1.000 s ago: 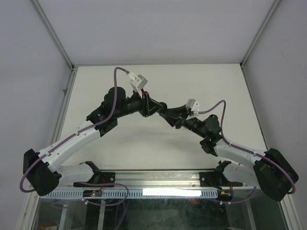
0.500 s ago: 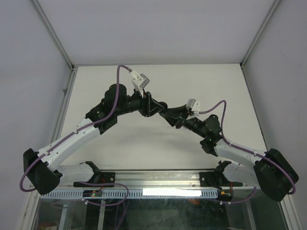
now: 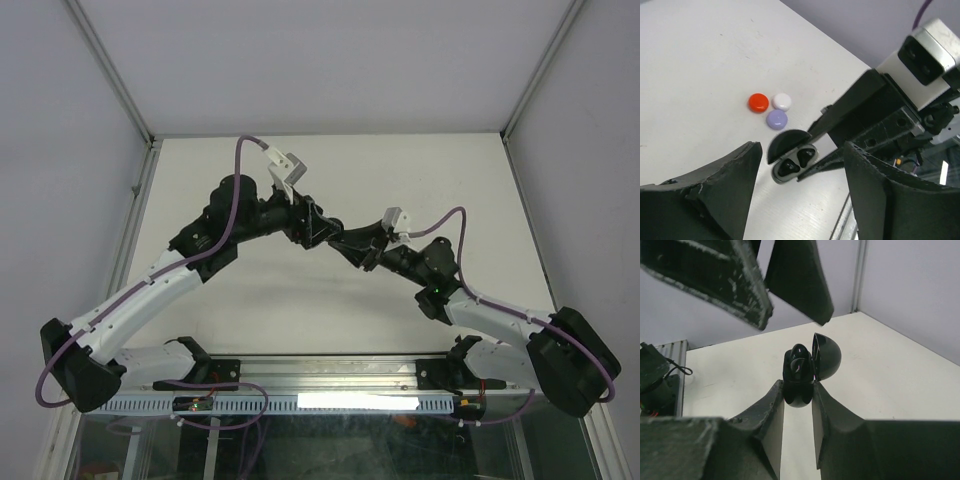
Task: Insert the wireless bluetooth earbuds into the charging case
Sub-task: Place the earbud in the charging case, then close the charging case.
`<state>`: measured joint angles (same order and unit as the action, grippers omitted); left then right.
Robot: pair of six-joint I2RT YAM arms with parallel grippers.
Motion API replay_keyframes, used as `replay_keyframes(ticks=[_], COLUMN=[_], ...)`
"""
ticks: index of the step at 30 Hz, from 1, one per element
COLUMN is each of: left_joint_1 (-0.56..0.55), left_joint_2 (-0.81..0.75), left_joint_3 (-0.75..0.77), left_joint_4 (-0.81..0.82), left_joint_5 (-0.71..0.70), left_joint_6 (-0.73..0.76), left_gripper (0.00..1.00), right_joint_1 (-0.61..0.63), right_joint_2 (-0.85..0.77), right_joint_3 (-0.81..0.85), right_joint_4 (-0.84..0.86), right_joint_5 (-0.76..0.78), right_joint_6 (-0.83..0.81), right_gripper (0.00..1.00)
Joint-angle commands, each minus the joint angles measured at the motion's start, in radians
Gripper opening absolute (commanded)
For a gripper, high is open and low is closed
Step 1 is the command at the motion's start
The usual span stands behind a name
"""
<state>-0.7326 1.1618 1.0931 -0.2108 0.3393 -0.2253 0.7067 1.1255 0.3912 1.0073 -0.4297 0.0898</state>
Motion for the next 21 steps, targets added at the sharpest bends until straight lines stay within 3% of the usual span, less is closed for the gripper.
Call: replay_keyframes(ticks=[1,10,21], left_joint_1=[0.026,0.104,0.11], left_joint_2=[-0.073,-0.058,0.007], left_joint_3=[0.02,-0.02,-0.053], left_joint_4=[0.005,0.046,0.189], left_joint_5=[-0.065,0.167,0.427], left_joint_6=[0.007,-0.11,-0.204], left_gripper=[0.72,0.82,0.81], right_joint_1=[0.014,0.014,0.011], right_joint_2=[-0.036,-0.037,0.001], right_joint_3=[0.043,0.073,0.098], right_joint_4=[0.053,0.072,0.083], right_joint_5=[-0.061,-0.111,-0.108], right_joint_6=[0.008,0.018,0.047], right_gripper=[0.0,0.0,0.0])
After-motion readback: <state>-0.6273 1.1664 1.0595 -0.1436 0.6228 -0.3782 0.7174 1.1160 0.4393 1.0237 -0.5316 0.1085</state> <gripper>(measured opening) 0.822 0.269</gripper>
